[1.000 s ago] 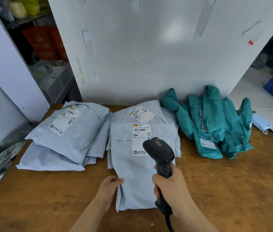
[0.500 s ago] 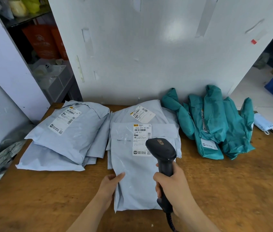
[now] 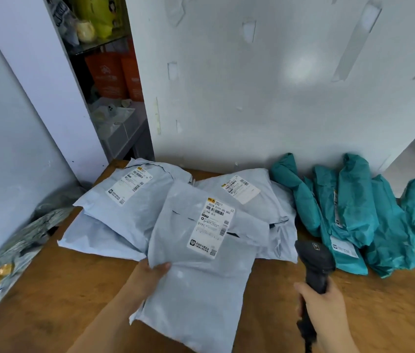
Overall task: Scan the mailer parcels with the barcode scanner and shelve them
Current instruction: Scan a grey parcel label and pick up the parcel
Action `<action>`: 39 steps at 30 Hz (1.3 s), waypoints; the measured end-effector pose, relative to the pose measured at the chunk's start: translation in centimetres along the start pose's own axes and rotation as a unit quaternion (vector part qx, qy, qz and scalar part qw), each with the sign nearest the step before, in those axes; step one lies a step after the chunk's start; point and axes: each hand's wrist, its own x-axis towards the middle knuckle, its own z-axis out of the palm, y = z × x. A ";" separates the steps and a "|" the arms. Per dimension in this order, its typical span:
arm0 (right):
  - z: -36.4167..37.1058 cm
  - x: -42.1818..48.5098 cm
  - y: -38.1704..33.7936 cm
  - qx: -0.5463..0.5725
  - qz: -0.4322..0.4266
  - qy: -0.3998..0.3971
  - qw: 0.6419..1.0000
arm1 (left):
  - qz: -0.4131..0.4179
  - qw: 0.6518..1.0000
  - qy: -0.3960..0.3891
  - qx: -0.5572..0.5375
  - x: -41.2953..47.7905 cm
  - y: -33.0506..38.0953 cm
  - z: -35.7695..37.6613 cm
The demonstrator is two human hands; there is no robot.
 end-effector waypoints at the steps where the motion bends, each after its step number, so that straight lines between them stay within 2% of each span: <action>1: 0.1 0.0 -0.1 -0.002 -0.002 -0.002 1.000 | -0.011 1.000 0.022 0.010 -0.4 -0.7 -1.8; 4: 1.0 0.0 -0.3 -0.009 -0.017 -0.018 1.000 | -0.062 0.989 0.123 0.048 -1.3 -3.1 -6.5; 6: 1.9 -0.2 -0.2 -0.013 -0.028 -0.037 0.999 | -0.086 0.969 0.197 0.124 -0.8 -4.9 -8.8; 9: 2.8 0.0 0.2 -0.022 -0.042 -0.062 0.997 | -0.088 0.943 0.239 0.215 0.2 -5.9 -9.7; 14: 2.8 0.7 1.7 -0.078 -0.079 -0.053 0.992 | -0.048 0.943 0.238 0.228 1.9 -5.1 -7.0; 18: 1.9 2.9 5.0 -0.224 -0.050 -0.050 0.972 | -0.077 0.954 0.228 0.177 2.9 -4.9 -5.8; 28: 2.2 6.5 9.5 -0.337 -0.017 -0.065 0.939 | -0.064 0.976 0.184 0.095 2.6 -5.6 -6.0; 31: 3.0 5.9 8.7 -0.418 -0.028 -0.004 0.908 | -0.018 0.981 0.169 0.097 2.4 -5.1 -5.6; 32: 3.4 5.4 8.2 -0.420 -0.057 0.035 0.905 | 0.004 0.982 0.162 0.092 2.2 -4.8 -5.4; 34: 4.9 4.3 6.9 -0.354 -0.158 0.088 0.918 | 0.049 0.984 0.148 0.088 1.6 -3.9 -5.0; 35: 5.8 3.7 6.2 -0.309 -0.190 0.063 0.930 | 0.070 0.984 0.140 0.085 1.3 -3.4 -4.8; 36: 6.7 3.4 5.5 -0.255 -0.179 -0.008 0.950 | 0.088 0.984 0.130 0.078 1.1 -2.9 -4.6; 37: 7.7 3.1 4.7 -0.198 -0.124 -0.105 0.967 | 0.100 0.986 0.118 0.069 0.8 -2.3 -4.3; 38: 8.5 2.8 3.8 -0.138 -0.031 -0.205 0.968 | 0.110 0.987 0.103 0.062 0.6 -1.7 -4.0; 39: 9.2 2.5 3.3 -0.080 0.064 -0.280 0.955 | 0.117 0.988 0.086 0.058 0.6 -1.1 -3.6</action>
